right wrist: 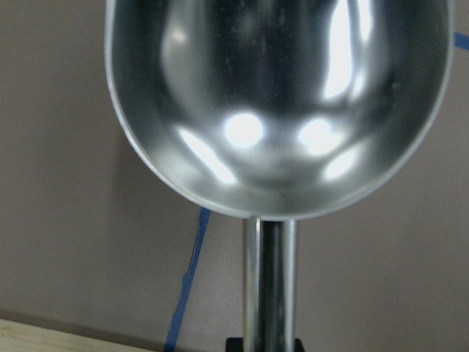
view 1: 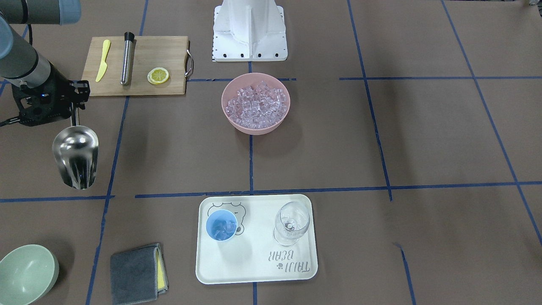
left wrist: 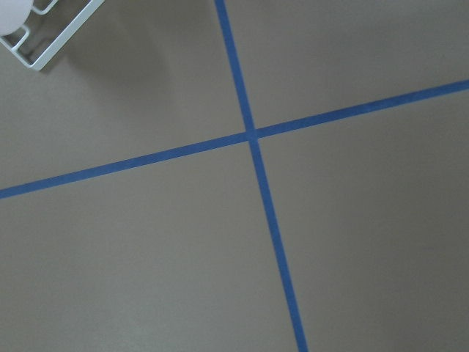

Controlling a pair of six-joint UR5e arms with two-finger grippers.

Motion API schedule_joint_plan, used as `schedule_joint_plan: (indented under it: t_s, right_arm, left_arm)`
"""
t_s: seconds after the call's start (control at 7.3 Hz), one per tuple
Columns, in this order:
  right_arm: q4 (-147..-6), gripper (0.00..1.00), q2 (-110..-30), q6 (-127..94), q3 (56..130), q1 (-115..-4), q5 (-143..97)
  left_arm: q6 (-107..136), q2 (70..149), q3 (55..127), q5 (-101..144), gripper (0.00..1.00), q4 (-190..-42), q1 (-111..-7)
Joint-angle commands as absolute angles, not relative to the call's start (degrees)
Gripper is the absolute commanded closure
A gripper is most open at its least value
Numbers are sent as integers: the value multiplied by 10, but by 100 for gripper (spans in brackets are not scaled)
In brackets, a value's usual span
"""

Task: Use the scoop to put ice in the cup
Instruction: 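Lower the scoop onto the table beside the ice bowl with right gripper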

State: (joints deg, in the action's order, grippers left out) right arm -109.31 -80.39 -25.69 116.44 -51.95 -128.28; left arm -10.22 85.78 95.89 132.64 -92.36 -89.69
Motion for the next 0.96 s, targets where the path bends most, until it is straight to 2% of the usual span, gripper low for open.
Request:
schedule_joint_plan:
  t_s: [0.0, 0.27, 0.82]
  right_arm:
    - [-976, 100, -850, -347, 1151, -480, -1275]
    - [-870, 100, -895, -478, 1142, -434, -1260]
    - [-793, 100, -938, -550, 1126, -379, -1261]
  left_arm:
    - [-104, 852, 962, 1328, 0, -932, -900]
    - [-104, 852, 964, 1328, 0, -932, -900]
    - [-105, 853, 966, 1327, 0, -932, -899]
